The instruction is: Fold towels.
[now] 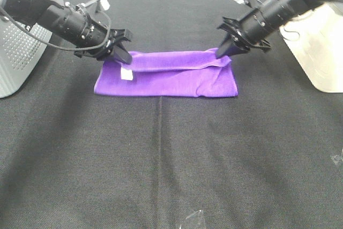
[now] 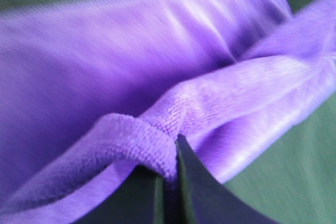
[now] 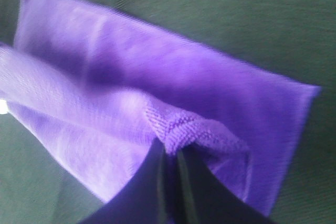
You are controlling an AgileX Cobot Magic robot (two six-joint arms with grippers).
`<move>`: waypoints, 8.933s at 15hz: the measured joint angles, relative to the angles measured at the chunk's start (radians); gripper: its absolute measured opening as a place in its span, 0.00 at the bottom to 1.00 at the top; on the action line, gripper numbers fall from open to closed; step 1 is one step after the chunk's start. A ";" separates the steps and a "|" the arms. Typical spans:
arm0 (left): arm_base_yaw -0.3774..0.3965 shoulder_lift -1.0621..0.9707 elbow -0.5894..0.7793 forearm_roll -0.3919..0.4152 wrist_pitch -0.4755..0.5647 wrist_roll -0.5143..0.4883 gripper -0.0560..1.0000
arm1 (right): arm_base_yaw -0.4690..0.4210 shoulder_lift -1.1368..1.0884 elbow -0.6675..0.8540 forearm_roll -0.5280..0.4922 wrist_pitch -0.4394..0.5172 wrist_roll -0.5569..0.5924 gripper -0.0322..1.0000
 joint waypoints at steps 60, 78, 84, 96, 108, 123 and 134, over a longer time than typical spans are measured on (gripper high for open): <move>-0.019 0.433 -0.682 0.138 0.492 -0.369 0.59 | 0.001 -0.097 -0.016 -0.420 0.305 0.199 0.83; -0.040 0.206 -0.685 0.273 0.505 -0.244 0.11 | 0.001 -0.099 -0.016 -0.420 0.305 0.203 0.83; -0.201 0.255 -0.685 0.241 0.403 -0.258 0.13 | 0.001 -0.182 -0.016 -0.429 0.305 0.203 0.83; -0.253 0.164 -0.752 0.382 0.446 -0.264 0.79 | 0.001 -0.351 -0.009 -0.438 0.307 0.231 0.83; 0.152 -0.442 -0.218 0.837 0.503 -0.542 0.77 | 0.001 -1.005 0.431 -0.548 0.309 0.360 0.83; 0.198 -2.132 1.153 0.837 0.383 -0.543 0.77 | 0.001 -2.295 1.250 -0.560 0.313 0.363 0.83; 0.198 -2.349 1.240 0.836 0.377 -0.548 0.77 | 0.001 -2.404 1.438 -0.595 0.206 0.363 0.83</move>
